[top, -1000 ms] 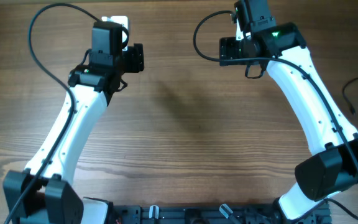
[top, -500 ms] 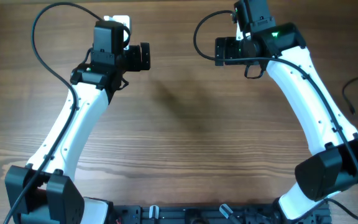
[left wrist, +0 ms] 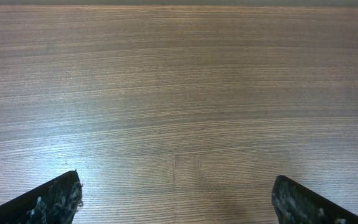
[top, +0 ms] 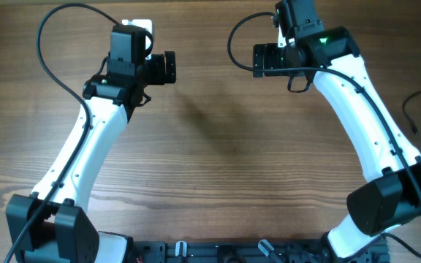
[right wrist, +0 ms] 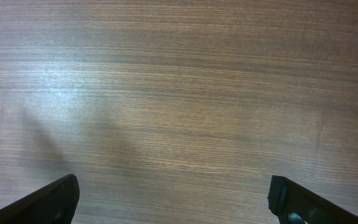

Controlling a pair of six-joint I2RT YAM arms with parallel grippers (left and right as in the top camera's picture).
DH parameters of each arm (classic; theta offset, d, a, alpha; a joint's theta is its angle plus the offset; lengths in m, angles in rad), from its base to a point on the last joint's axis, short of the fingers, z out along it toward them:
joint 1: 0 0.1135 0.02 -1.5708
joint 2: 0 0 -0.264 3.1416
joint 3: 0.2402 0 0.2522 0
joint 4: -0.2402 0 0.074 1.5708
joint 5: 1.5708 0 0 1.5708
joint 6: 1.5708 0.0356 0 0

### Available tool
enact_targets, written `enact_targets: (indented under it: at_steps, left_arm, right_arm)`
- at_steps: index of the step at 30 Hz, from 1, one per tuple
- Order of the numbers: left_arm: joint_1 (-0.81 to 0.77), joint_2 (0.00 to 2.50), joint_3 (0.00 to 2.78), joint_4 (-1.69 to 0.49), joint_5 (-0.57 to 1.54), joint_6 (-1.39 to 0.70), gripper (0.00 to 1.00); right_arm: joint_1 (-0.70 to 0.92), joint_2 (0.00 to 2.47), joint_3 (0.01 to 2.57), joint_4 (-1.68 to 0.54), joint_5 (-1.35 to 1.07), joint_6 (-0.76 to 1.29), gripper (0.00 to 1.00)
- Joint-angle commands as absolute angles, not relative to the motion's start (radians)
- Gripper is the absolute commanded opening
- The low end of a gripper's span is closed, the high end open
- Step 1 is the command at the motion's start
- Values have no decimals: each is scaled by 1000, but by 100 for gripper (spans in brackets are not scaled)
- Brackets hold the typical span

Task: Untangle cables

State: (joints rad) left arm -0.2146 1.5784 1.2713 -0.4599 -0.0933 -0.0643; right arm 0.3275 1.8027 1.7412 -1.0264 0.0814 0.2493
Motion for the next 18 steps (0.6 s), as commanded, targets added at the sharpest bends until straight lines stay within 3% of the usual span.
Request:
enact_targets:
  at_steps: [1, 18]
  left_arm:
    - [-218, 1576, 1277, -460, -110, -57, 100]
    - [-218, 1577, 1277, -461, -110, -57, 100]
  right_arm:
    - [331, 1822, 1733, -1024, 73, 265, 100]
    - [331, 1822, 1733, -1005, 73, 265, 100]
